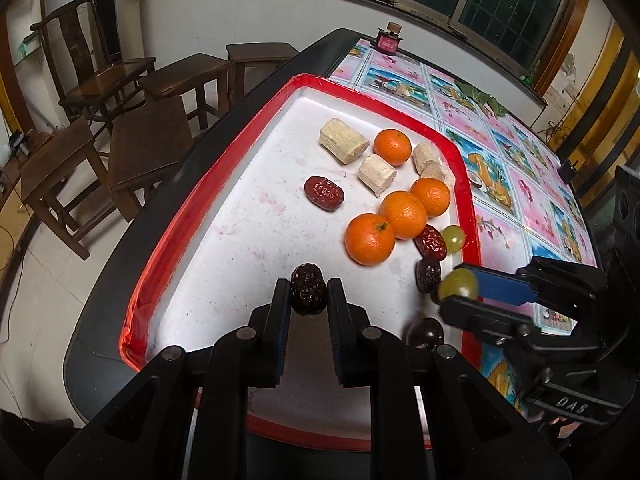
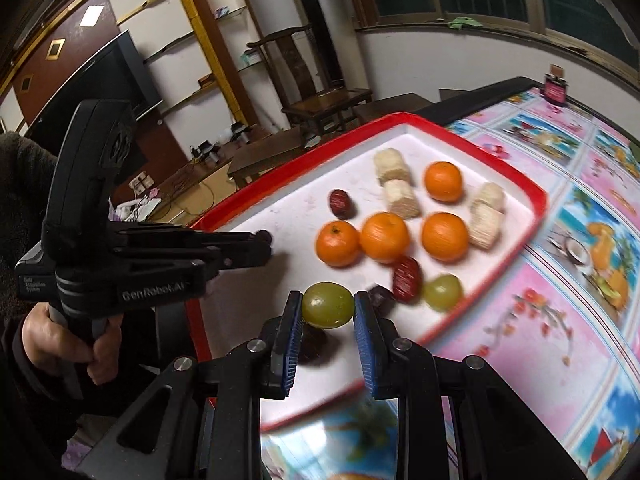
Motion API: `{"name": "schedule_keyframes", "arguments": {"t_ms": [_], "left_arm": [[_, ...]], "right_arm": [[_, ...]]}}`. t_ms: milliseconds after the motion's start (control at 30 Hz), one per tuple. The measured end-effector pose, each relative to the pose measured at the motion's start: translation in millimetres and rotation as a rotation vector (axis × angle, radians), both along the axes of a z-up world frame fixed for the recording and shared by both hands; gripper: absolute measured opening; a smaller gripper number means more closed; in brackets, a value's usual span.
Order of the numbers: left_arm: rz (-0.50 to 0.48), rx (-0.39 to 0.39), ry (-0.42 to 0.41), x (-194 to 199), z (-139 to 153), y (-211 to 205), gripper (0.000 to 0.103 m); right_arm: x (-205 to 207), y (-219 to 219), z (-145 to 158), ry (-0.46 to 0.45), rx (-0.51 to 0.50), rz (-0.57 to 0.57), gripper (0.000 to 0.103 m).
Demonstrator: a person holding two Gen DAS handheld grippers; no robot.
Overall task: Organize fruits
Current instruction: 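Open the right tool to drop the grape while the left tool releases its date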
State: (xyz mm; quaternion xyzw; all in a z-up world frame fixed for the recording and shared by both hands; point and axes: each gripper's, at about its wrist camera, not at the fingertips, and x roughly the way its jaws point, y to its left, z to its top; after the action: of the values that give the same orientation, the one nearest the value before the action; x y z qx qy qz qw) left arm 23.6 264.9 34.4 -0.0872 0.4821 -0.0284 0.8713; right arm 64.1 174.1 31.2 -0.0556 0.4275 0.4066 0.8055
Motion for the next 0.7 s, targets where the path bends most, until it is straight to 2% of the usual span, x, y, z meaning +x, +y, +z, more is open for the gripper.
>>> {"name": "schedule_keyframes", "arguments": {"t_ms": [400,700], "left_arm": [[-0.010,-0.004,0.017,6,-11,4,0.016],[-0.010,0.014,0.014,5,-10,1,0.016]], "right_arm": [[12,24,-23,0.028,-0.063,0.013,0.027],[7,21,-21,0.012,-0.071,0.011,0.029]]}}
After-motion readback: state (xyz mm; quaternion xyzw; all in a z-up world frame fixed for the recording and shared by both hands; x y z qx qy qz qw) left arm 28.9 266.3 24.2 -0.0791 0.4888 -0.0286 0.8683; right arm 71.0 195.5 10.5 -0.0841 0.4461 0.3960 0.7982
